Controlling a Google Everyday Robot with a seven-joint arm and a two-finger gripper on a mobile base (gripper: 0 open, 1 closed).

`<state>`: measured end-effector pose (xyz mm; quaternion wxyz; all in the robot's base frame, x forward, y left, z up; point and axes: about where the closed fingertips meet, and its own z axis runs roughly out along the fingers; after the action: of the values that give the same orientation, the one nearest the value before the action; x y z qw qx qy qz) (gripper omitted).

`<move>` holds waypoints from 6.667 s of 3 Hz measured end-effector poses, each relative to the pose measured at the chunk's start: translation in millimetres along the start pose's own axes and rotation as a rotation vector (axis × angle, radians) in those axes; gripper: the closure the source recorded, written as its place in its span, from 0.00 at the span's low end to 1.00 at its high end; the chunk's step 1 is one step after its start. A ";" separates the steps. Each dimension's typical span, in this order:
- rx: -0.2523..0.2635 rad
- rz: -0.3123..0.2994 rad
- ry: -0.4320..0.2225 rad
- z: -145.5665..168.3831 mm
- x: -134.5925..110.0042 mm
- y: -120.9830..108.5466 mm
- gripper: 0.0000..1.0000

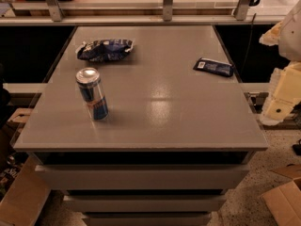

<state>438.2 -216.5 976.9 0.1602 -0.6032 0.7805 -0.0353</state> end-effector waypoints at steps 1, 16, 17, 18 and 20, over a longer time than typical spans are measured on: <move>0.000 0.000 0.000 0.0 0.0 0.0 0.00; 0.181 -0.206 -0.507 109.4 -188.8 -198.0 0.00; 0.207 -0.223 -0.431 102.3 -181.8 -205.5 0.00; 0.174 -0.195 -0.351 118.8 -157.5 -212.0 0.00; 0.057 -0.127 -0.272 165.2 -115.5 -204.6 0.00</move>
Offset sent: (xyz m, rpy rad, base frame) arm 0.0696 0.0282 -0.0016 0.1104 -0.0743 0.0900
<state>702.4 -138.8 895.4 0.2792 -0.6457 0.7106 0.0146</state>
